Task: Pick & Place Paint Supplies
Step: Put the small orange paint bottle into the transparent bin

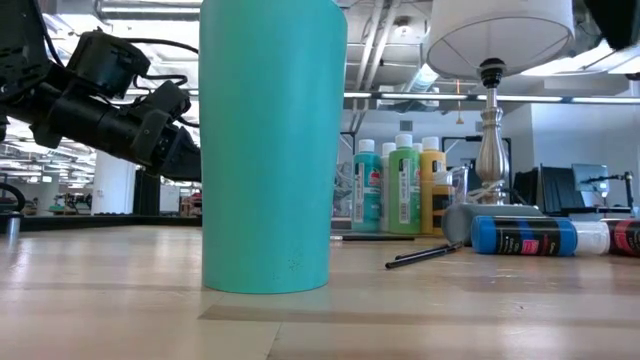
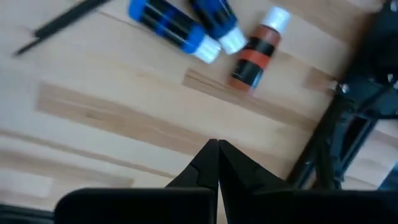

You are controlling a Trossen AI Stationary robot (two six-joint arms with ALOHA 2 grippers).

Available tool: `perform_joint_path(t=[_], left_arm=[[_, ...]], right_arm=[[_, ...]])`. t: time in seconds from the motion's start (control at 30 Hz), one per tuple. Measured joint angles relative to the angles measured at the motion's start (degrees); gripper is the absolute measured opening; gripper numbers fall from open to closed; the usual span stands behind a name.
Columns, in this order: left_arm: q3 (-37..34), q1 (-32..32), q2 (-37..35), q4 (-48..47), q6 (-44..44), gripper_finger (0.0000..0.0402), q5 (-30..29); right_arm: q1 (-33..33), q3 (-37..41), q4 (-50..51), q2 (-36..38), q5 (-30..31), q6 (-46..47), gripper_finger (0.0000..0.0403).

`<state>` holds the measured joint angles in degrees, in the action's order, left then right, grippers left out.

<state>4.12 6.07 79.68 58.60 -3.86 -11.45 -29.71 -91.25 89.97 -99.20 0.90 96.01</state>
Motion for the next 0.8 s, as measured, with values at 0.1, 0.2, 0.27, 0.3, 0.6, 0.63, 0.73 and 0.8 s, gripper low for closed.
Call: perform_joint_path(t=[0.1,0.2,0.27,0.3,0.6,0.63,0.73,0.8], left_arm=[[0.0,0.0,-0.01,-0.01,0.05,0.0186,0.0],[0.0,0.0,-0.02,-0.04,0.16,0.0186,0.01],[0.0,0.0,-0.02,-0.04,0.17,0.0186,0.0],[0.0,0.0,-0.02,-0.05,0.17,0.0186,0.01],[0.0,0.0,-0.02,-0.01,0.01,0.0186,0.03],[0.0,0.0,-0.01,0.01,0.0,0.0186,0.03],[0.0,0.0,-0.02,0.1,0.0,0.0186,0.05],[0.0,0.0,-0.02,0.22,0.08,0.0186,0.05]], right_arm=[[0.36,3.75,-0.41,1.42,-1.89,1.51,0.0],[-0.01,7.75,-3.58,2.06,-4.04,2.77,0.0],[-0.75,10.37,-5.9,2.46,-4.36,3.44,0.0],[-1.02,11.31,-6.91,2.8,-4.44,3.69,0.0],[-4.13,22.74,-14.01,9.75,-4.1,9.33,0.006],[-4.4,24.62,-15.58,10.87,-4.03,11.14,0.0069],[-5.17,30.2,-20.85,14.22,-3.82,16.27,0.0095],[-5.61,33.75,-24.84,15.68,-3.29,17.94,0.0111]])
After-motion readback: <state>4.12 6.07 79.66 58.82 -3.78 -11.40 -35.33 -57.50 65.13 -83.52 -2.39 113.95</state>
